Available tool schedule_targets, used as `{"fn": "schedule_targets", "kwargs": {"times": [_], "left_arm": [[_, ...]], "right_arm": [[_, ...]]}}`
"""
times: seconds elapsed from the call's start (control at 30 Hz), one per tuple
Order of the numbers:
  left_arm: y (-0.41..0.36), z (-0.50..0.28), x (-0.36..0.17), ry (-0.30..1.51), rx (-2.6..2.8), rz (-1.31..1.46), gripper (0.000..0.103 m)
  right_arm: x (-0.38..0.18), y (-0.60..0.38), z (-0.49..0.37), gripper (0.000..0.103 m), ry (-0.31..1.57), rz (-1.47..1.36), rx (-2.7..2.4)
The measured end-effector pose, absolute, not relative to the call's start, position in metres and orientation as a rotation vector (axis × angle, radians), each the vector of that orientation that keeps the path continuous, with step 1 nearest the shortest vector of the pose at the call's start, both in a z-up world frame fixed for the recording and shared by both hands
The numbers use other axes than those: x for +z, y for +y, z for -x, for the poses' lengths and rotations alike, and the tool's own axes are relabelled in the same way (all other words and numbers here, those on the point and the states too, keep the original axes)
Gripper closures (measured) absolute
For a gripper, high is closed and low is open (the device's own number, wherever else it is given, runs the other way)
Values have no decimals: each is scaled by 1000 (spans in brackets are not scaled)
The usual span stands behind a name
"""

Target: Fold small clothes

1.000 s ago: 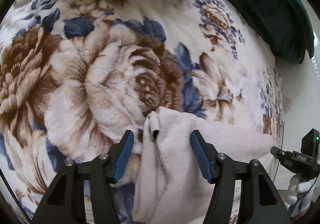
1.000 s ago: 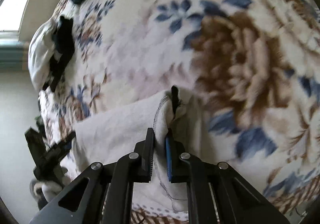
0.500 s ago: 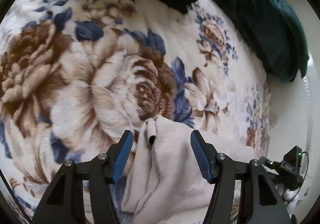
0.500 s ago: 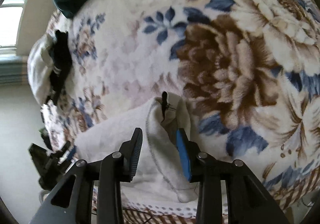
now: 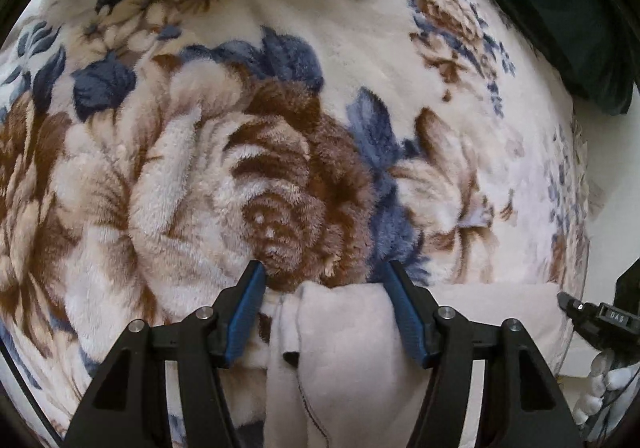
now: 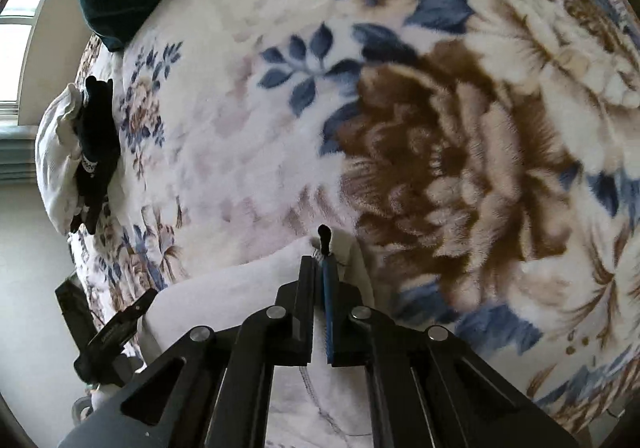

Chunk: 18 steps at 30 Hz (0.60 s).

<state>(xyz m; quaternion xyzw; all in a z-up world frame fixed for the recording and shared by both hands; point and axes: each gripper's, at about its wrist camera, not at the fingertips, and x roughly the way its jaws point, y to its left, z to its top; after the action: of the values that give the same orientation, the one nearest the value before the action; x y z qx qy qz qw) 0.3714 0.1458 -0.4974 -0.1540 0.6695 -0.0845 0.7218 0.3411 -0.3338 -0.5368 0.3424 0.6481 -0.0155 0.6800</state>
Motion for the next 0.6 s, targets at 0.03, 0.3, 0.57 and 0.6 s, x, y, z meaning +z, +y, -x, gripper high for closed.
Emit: {"fn": "schedule_targets", "kwargs": {"times": [0.03, 0.3, 0.57, 0.6], "left_arm": [[150, -369, -491, 1460, -203, 379, 43], [194, -320, -480, 1393, -313, 689, 30], [186, -323, -505, 1426, -350, 706, 25], [185, -324, -503, 1422, -357, 707, 25]], "right_arm": [[-538, -334, -342, 99, 1464, -772, -19], [-526, -353, -328, 20, 1449, -828, 105], [-583, -345, -310, 10, 1561, -870, 311], [-587, -344, -311, 8, 1559, -878, 326]]}}
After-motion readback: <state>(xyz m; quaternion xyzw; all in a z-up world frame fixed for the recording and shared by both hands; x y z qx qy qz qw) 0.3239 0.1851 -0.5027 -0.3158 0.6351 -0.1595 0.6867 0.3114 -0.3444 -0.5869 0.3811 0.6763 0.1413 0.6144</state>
